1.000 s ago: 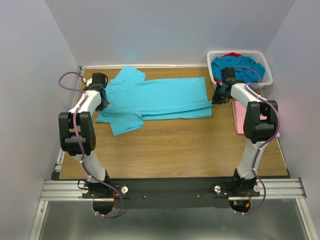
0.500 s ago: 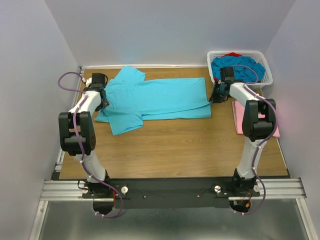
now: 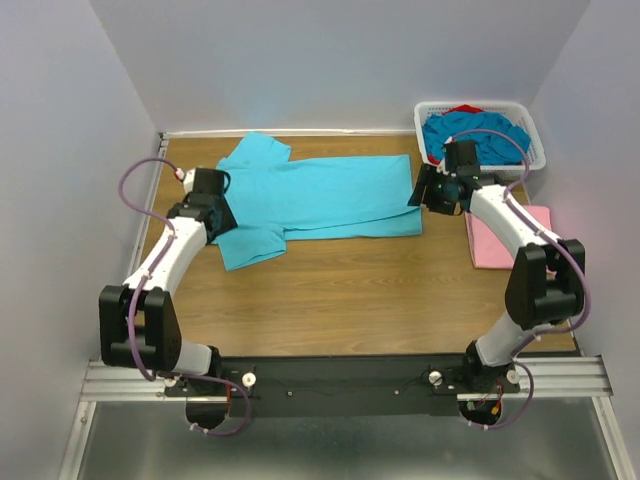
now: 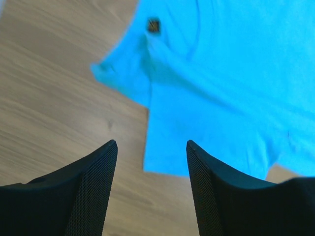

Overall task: Fold and stack the t-shirts
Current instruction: Fold the tshirt

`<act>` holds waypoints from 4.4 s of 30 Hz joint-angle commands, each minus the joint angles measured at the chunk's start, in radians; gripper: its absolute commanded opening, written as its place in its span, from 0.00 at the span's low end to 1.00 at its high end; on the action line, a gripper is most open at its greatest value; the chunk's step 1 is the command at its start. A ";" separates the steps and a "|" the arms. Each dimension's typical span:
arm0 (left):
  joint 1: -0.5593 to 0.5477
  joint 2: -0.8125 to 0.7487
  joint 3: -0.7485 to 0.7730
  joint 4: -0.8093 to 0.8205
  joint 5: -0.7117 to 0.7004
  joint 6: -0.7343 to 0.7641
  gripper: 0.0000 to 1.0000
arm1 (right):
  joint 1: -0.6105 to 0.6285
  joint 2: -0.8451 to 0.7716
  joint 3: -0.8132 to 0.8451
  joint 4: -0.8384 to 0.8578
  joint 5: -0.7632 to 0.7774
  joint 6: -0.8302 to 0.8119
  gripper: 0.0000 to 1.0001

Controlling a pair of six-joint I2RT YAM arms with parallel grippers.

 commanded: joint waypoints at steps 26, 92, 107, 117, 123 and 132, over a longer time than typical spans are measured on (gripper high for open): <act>-0.143 0.162 -0.179 0.078 0.056 -0.059 0.00 | 0.027 -0.193 -0.268 -0.015 -0.073 -0.028 0.69; 0.311 0.099 -0.168 0.394 0.310 -0.105 0.86 | -0.094 -0.115 -0.463 0.490 -0.276 0.360 0.72; 0.314 0.230 -0.161 0.461 0.270 -0.119 0.52 | -0.142 -0.063 -0.589 0.640 -0.250 0.535 0.71; 0.350 0.244 -0.184 0.472 0.279 -0.096 0.16 | -0.142 0.017 -0.618 0.703 -0.242 0.576 0.65; 0.360 0.225 -0.208 0.477 0.285 -0.084 0.08 | -0.164 0.049 -0.627 0.712 -0.241 0.584 0.46; 0.385 0.192 -0.225 0.455 0.300 -0.079 0.00 | -0.191 0.022 -0.661 0.708 -0.251 0.578 0.01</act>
